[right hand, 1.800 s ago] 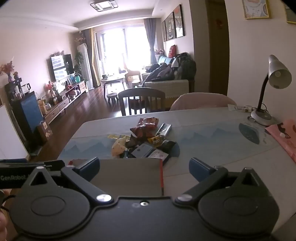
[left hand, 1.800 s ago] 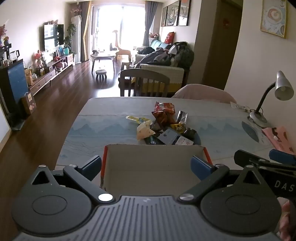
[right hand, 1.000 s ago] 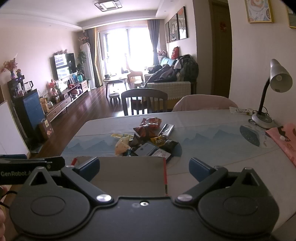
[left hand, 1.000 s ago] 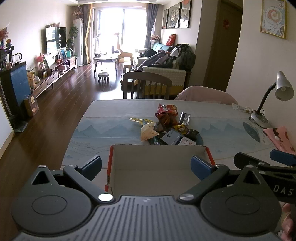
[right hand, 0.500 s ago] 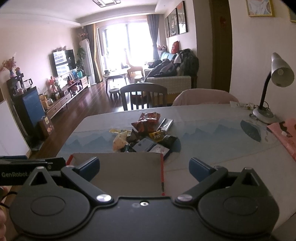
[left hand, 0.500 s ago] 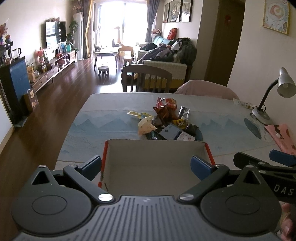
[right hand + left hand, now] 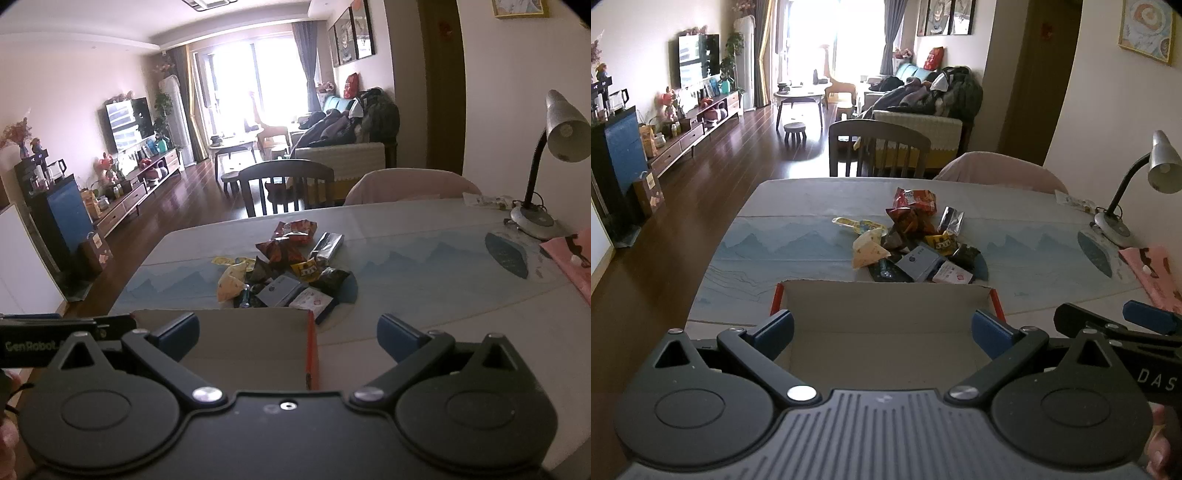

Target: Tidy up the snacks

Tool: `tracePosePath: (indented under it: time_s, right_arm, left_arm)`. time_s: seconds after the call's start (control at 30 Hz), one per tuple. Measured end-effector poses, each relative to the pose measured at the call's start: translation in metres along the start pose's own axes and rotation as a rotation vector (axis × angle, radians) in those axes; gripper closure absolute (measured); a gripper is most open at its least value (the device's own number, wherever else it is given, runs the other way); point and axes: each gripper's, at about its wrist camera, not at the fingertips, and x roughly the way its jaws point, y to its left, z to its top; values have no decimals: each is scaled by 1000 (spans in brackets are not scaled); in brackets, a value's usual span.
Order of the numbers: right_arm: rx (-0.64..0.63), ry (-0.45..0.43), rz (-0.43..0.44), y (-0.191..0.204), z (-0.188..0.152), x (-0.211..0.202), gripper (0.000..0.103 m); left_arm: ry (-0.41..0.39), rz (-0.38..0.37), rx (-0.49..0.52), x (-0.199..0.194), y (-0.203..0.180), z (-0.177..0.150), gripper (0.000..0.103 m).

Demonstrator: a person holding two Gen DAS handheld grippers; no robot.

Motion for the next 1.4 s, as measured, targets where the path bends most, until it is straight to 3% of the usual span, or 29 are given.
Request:
tracePosePath:
  time_s: [0.67,1.4]
  right_arm:
    - [-30,27,63,-15,13,28,0]
    - [-36,20,73,-17,21,28,1]
  left_arm:
    - [33,75,-19,23,-7,10,0]
    - [29,82,-26,27,-8,16,0]
